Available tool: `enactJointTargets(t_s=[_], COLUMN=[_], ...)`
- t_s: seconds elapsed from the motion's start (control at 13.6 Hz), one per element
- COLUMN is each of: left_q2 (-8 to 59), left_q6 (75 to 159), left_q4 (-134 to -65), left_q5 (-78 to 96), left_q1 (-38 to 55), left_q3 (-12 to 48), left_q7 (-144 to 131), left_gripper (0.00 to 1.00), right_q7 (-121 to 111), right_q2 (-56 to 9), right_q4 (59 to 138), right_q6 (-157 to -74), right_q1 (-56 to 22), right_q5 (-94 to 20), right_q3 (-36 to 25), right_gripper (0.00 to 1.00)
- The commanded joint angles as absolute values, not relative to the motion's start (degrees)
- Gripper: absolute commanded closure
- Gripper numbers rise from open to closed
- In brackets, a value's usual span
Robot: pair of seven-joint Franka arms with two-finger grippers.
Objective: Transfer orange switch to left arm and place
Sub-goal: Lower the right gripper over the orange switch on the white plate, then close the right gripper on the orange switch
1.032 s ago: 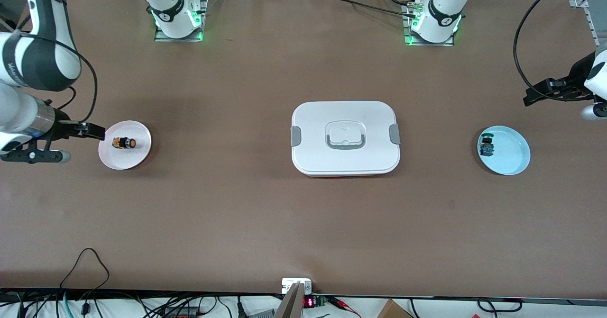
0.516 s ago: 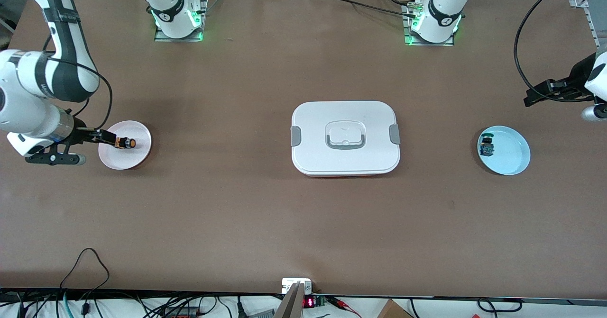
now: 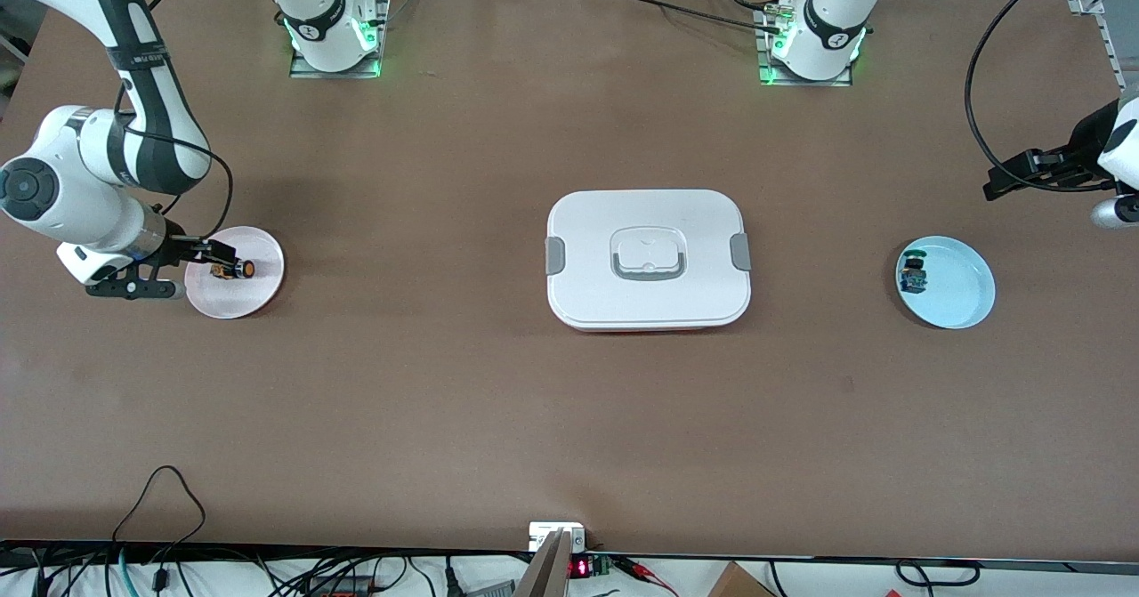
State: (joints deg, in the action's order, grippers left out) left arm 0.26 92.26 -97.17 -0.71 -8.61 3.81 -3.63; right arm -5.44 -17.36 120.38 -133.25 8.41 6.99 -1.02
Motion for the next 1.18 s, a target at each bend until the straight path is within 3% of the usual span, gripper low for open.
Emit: enactJointTargets(t_s=[0.0,1.11], left_q2=[0.7,1.41], left_q6=[91.85,91.93], left_q4=[-96.15,-96.15], left_q5=[-0.44,-0.44], left_q1=[-8.96,-9.4], left_q3=[4.04,4.04], left_q7=[-3.6,-3.6], left_gripper=[0.0,0.0], right_q7=[-8.52,-7.47], right_q2=[-19.24,-23.55], right_q4=[120.94,122.78], right_q6=[-135.79,-139.39], right_q1=[9.05,11.51], right_q5=[7.21,5.19], right_q3=[-0.53,-0.44], right_gripper=[0.0,0.0])
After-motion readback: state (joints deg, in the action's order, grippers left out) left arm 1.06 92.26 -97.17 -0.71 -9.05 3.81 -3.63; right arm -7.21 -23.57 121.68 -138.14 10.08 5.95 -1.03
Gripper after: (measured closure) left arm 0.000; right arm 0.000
